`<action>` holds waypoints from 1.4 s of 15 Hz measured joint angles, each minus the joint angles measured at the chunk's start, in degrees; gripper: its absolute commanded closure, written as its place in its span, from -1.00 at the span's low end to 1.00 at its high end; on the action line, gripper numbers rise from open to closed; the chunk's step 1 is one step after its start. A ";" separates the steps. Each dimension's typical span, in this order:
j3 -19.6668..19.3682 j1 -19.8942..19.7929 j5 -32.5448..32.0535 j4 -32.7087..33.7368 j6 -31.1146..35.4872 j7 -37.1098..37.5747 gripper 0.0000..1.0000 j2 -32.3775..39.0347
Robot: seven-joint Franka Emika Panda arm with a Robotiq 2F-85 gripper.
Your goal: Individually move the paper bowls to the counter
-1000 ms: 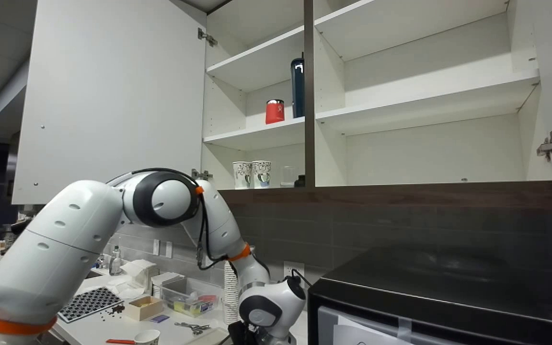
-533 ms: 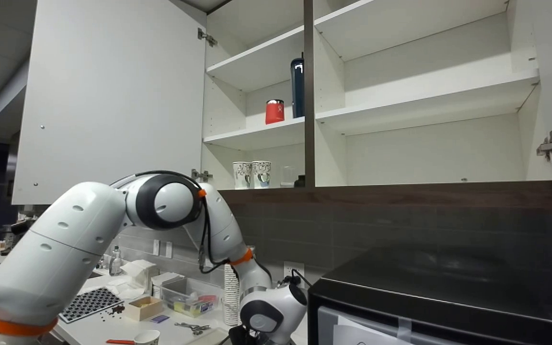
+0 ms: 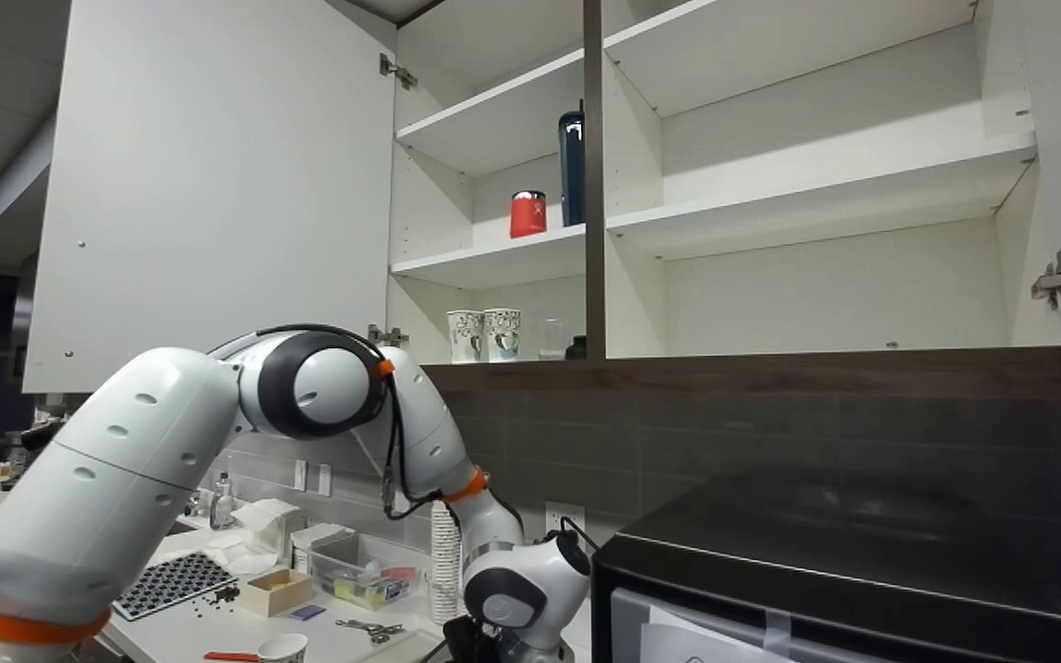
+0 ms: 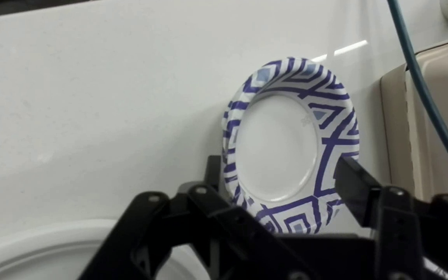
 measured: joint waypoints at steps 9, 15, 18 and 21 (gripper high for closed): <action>1.67 1.57 0.00 -2.94 0.26 2.40 -1.00 -10.73; 1.79 6.78 -9.58 -8.90 3.49 13.63 -1.00 -23.91; 2.31 9.03 -19.40 -10.87 3.47 21.98 -1.00 -29.04; 3.45 10.46 -26.93 -11.81 3.04 27.66 -1.00 -32.31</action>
